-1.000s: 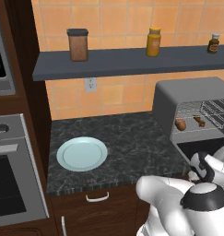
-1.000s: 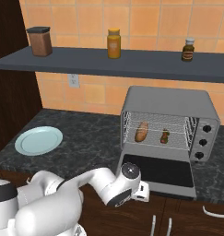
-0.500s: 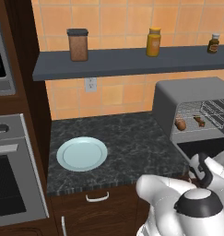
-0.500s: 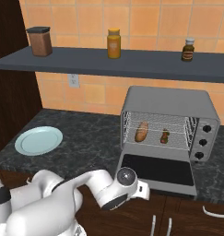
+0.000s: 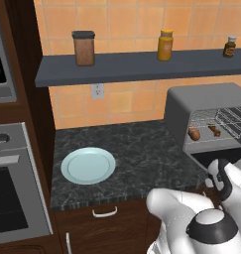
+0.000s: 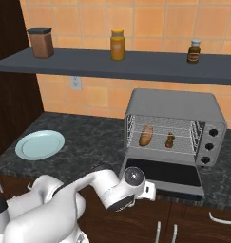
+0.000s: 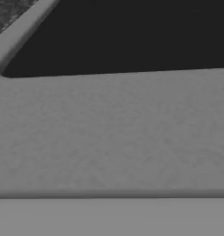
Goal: Pick up the kebab skewer and baguette bread, and place them inside the toaster oven. Close the toaster oven door and start by setting the timer.
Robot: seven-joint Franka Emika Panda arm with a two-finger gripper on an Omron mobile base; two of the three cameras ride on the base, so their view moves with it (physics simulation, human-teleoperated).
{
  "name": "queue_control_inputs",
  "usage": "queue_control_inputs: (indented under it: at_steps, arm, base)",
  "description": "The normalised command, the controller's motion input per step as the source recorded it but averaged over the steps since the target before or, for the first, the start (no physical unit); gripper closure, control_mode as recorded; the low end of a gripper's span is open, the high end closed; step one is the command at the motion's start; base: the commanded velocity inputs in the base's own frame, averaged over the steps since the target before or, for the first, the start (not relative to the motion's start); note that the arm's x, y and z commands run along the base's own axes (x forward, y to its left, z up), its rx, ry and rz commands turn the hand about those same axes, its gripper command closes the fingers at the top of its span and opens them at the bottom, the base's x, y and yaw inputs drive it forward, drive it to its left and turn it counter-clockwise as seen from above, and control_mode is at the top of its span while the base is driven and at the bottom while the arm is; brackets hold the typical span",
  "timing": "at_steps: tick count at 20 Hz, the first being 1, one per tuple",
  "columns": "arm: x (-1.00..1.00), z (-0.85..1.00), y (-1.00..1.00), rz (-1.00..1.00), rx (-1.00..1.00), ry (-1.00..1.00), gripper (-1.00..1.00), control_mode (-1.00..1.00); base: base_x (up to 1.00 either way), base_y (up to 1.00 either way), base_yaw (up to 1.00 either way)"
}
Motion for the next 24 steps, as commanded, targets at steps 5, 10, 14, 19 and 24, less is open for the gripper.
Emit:
queue_control_inputs:
  at_steps: [5,10,14,19,24]
  arm:
    - [0.69,0.57,0.00,-0.07,0.00,-0.02,-1.00,-1.00]
    - [0.88,0.42,0.04,-0.06,-0.01,-0.02,-1.00,-1.00]
    - [1.00,0.22,0.17,-0.04,-0.01,-0.05,-1.00,-1.00]
    - [0.90,0.08,0.29,-0.04,-0.02,-0.10,-1.00,-1.00]
    - [0.67,0.00,0.33,-0.04,-0.03,-0.16,-1.00,-1.00]
  base:
    - [0.00,0.00,0.00]
    - [0.00,0.00,0.00]
    - [0.00,0.00,0.00]
    - [0.00,0.00,0.00]
    - [0.00,0.00,0.00]
